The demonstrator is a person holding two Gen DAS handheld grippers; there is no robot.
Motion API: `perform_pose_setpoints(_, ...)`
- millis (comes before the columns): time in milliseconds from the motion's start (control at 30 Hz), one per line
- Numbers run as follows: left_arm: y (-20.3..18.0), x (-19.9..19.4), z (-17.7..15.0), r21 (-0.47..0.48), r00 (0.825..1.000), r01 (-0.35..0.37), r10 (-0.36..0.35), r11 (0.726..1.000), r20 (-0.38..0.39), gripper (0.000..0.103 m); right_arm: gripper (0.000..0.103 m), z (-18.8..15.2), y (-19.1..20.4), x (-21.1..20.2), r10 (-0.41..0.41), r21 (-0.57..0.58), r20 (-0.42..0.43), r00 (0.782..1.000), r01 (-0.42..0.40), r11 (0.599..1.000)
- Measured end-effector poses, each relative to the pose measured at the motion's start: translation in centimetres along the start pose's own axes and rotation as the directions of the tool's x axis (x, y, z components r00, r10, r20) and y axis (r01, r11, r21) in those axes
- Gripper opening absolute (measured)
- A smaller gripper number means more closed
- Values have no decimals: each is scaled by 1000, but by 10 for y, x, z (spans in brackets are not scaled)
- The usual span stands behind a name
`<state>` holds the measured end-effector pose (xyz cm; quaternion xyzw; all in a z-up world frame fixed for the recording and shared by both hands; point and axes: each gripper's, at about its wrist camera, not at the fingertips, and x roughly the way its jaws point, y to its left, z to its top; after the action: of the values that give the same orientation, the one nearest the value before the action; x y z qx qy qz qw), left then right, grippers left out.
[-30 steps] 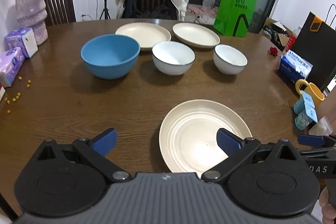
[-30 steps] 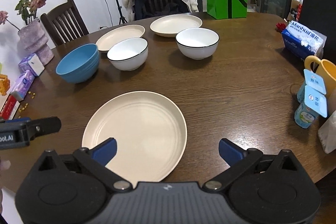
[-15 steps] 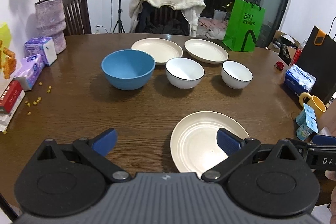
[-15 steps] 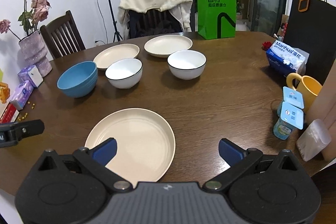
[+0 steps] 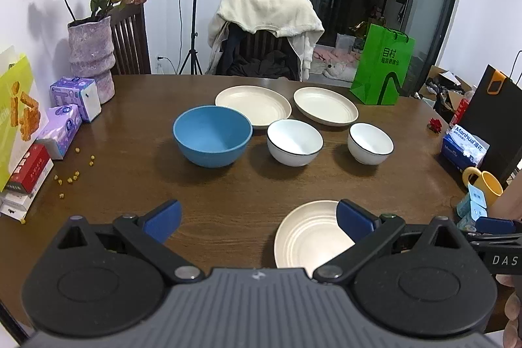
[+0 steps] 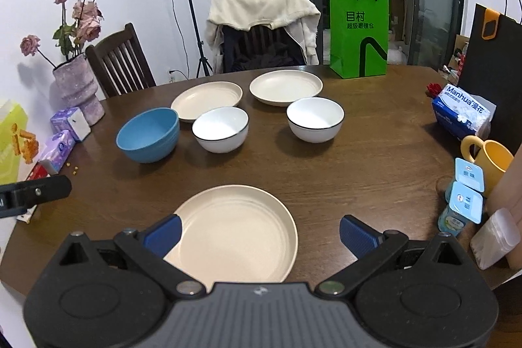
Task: Organize plates and bowls
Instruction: 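Withdraw both open grippers up and away from the placed plate, then move both open grippers forward past the bowls to another cream plate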
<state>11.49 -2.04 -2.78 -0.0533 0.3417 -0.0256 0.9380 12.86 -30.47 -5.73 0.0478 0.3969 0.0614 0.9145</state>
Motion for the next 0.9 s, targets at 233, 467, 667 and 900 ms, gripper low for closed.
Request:
perform_pose_setpoints(233,15,13,22,-9,1000,-2,2,1000,3,103,103,15,6,10,0,16,-7,1000,0,1000)
perform_pose_setpoints(467,30,27,45,-2,1000,-5,5,1000,-5,103,103,34,13,23,-13,30,-9,1000,13,999)
perform_pose_setpoints(667,45,41,64,13,1000,-6,6,1000,-9,103,103,52,22,39,-6,40,-25,1000,7,999)
perform_pose_setpoints(900,62,61,90,24,1000,-11,11,1000,-7,103,103,82,31,59,-7,55,-35,999,9,998)
